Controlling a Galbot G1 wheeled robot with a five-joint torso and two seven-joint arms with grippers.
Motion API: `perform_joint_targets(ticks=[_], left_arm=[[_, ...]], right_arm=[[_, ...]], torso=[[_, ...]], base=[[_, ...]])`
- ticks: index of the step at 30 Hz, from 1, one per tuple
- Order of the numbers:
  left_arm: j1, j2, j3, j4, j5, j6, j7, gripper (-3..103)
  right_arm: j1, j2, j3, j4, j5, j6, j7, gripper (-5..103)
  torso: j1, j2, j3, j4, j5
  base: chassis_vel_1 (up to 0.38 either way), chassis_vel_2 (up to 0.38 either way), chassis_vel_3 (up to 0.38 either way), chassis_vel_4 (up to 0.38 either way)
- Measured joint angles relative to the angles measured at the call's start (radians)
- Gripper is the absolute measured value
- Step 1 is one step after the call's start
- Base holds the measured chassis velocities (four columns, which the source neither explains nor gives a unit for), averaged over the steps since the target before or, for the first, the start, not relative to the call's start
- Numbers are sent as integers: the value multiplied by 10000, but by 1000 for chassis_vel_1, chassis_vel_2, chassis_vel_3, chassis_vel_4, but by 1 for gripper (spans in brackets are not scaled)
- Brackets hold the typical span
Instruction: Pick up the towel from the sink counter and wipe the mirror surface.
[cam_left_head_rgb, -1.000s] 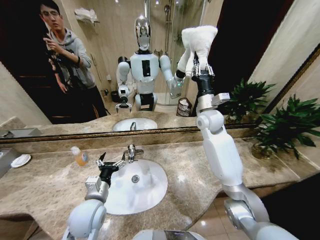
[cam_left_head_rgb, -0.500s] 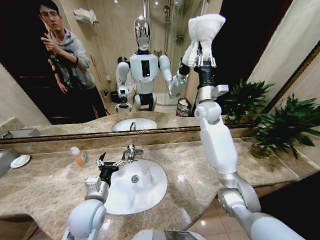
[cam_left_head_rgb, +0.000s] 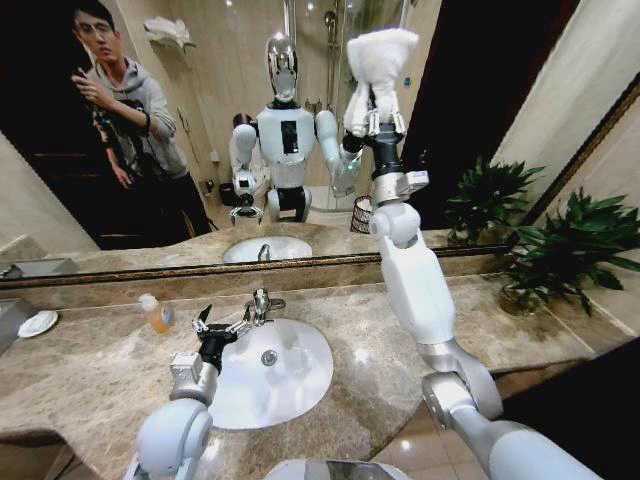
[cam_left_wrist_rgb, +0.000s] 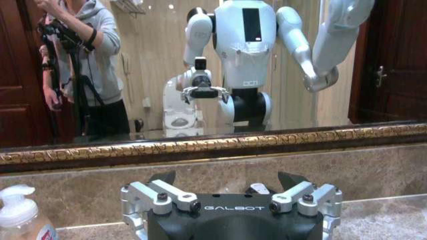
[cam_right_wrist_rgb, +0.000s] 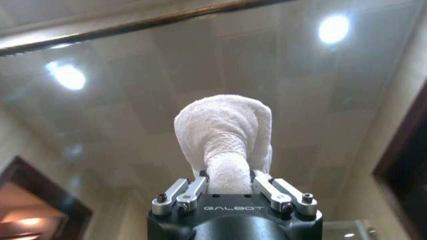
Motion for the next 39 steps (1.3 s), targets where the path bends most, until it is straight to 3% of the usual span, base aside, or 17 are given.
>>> perform_joint_targets(ticks=[8,12,23,29,39], left_arm=[[0,0,0,0,0,0,0,100],[0,0,0,0,0,0,0,100],[0,0,0,0,0,0,0,100],[0,0,0,0,0,0,0,100],[0,0,0,0,0,0,0,100]], right_arm=[[-244,302,-1268,168,-400,18,-115,22],[-404,577,-1303,140,-680,51,-118,22],[-640,-261,68,672,-536,85,83,22],[126,-883,1311,119,17,86,92,22],[1473,-905,1958,-680,146,-49,279,22]], torso=[[2,-2,2,5,-2],[1,-2,1,2,-2],[-2,-2,0,-8,5],[-2,-1,0,-4,7],[-1,0,0,-5,5]], base=[[0,0,0,0],[0,0,0,0],[0,0,0,0],[0,0,0,0],[0,0,0,0]])
